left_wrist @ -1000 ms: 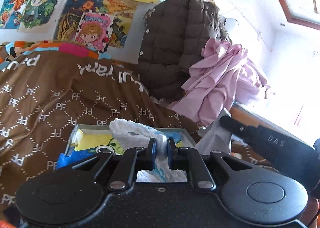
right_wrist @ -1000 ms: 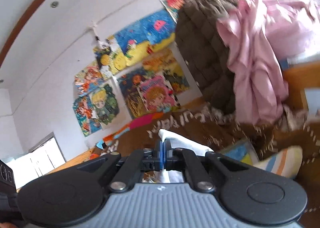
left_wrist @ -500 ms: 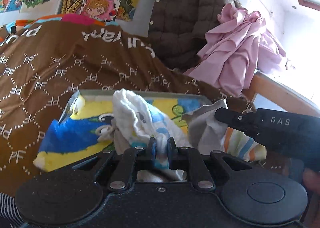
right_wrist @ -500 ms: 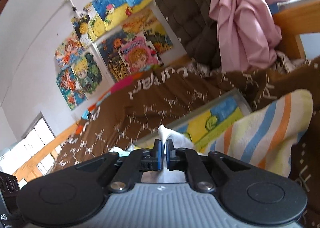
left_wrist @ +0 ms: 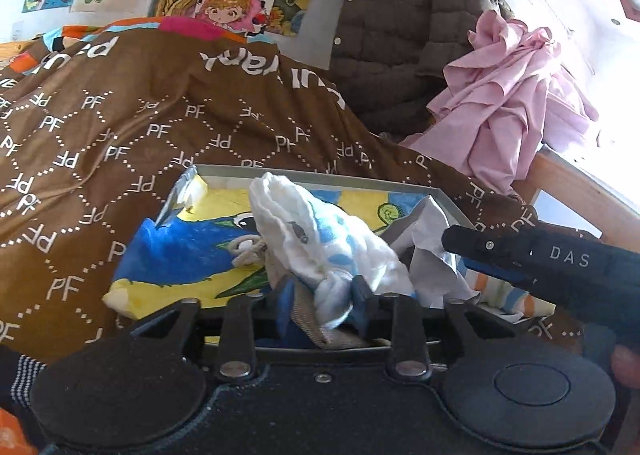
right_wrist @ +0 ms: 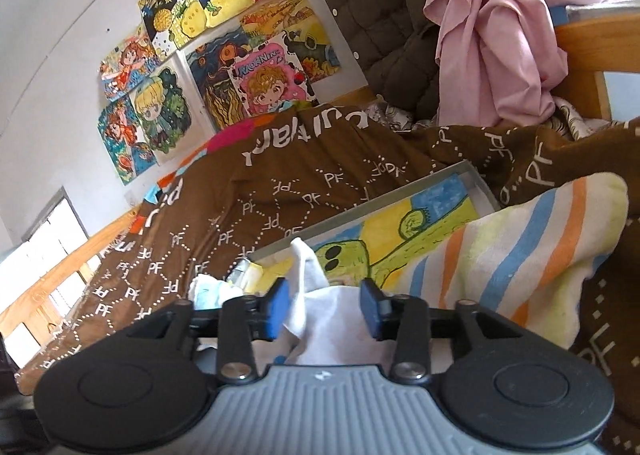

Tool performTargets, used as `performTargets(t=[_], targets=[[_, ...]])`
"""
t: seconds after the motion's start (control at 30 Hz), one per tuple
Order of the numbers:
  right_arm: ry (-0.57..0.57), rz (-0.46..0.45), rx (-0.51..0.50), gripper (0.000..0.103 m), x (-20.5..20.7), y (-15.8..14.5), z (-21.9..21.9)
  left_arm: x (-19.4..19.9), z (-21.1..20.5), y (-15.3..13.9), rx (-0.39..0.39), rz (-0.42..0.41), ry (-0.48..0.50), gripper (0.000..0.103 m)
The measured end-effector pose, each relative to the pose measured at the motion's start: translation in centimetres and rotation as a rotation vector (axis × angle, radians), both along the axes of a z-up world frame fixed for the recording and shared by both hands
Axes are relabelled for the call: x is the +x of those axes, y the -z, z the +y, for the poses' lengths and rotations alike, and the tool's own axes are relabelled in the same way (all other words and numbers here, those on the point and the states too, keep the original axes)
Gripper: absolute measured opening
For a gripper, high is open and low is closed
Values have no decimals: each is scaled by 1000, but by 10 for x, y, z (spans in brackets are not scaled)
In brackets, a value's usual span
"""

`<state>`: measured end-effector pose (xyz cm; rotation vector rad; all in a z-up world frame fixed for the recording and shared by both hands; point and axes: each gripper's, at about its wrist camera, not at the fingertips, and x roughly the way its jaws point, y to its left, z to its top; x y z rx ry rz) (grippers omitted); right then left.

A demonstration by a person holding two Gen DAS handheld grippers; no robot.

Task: Organize soft objects
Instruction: 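Lower the wipes pack and cloth into the tray and open both grippers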

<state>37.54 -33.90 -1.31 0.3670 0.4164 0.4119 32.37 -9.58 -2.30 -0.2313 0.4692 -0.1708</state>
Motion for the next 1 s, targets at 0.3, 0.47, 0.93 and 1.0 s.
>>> performTargets(t=[0.3,0.47,0.93,1.0], targets=[[11,22,-16,72,-17,-14,-1,-26,9,-17,-14,-38,-79,72],[19,-1,-45,87,-37,-34,2,-50,17,-32,11,-74,-114,82],[30,-86,-145,103,-125,-86,9,-129,35,-85,15,-177,-168,102],[35,-107,-166,103,-138,-93,11,-142,35,-89,22,-182,-163,102]])
